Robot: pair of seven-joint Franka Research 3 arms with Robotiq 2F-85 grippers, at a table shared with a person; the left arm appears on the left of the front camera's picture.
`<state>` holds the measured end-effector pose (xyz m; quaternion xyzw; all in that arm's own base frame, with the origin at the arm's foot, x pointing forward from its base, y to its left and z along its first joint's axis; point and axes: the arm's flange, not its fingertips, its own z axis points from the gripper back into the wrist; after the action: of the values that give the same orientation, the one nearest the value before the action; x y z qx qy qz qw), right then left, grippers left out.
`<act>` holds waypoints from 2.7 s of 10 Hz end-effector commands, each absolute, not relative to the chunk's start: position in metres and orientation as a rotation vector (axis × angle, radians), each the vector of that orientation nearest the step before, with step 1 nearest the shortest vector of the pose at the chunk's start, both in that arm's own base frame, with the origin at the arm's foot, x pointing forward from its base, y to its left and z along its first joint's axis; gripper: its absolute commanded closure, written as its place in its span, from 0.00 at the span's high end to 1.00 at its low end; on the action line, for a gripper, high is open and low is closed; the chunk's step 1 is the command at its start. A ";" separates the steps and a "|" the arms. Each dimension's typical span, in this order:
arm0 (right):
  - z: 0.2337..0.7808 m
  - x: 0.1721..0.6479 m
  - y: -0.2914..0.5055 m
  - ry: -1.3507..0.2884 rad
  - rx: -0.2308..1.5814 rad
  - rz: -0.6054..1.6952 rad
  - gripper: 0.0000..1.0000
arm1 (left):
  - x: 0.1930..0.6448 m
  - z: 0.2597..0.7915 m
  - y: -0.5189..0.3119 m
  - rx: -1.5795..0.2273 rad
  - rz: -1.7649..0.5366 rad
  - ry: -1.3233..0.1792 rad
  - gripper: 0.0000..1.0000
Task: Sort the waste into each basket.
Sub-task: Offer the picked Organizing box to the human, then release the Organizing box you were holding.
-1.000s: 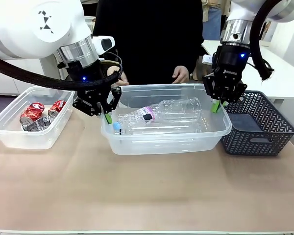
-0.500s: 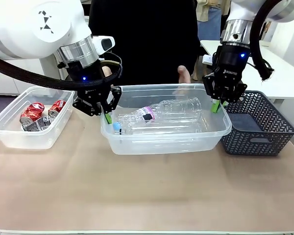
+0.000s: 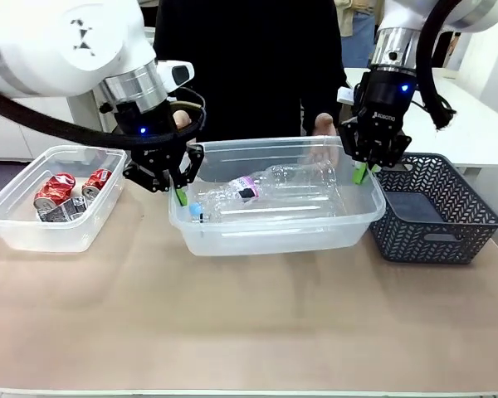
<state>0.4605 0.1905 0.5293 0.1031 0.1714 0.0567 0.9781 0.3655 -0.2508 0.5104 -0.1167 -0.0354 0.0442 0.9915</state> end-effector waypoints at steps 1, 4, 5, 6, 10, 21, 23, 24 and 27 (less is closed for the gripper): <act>0.541 0.527 0.213 0.415 0.210 0.169 0.06 | 0.418 0.512 -0.249 -0.252 0.069 -0.114 0.04; 0.513 0.575 0.231 0.528 0.204 0.157 0.06 | 0.461 0.495 -0.241 -0.296 0.079 -0.100 0.04; 0.506 0.577 0.230 0.541 0.207 0.151 0.06 | 0.469 0.488 -0.239 -0.302 0.095 -0.092 0.04; 0.501 0.576 0.228 0.542 0.215 0.153 0.06 | 0.476 0.479 -0.237 -0.315 0.124 -0.061 0.04; 0.485 0.580 0.215 0.510 0.197 0.165 0.06 | 0.464 0.480 -0.228 -0.255 0.089 -0.058 0.04; 0.510 0.562 0.183 0.277 0.369 0.081 0.60 | 0.463 0.491 -0.229 -0.241 0.086 -0.086 0.62; 0.539 0.539 0.172 0.085 0.462 0.075 1.00 | 0.448 0.532 -0.224 -0.257 0.073 -0.223 1.00; 0.551 0.526 0.165 0.015 0.493 0.082 1.00 | 0.438 0.549 -0.222 -0.264 0.063 -0.286 1.00; 0.578 0.474 0.137 -0.136 0.563 0.132 1.00 | 0.389 0.590 -0.212 -0.356 -0.062 -0.410 1.00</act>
<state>0.5021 0.1484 0.5944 0.2536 -0.0433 0.0448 0.9653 0.4064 -0.2250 0.6033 -0.1545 -0.1889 0.0049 0.9698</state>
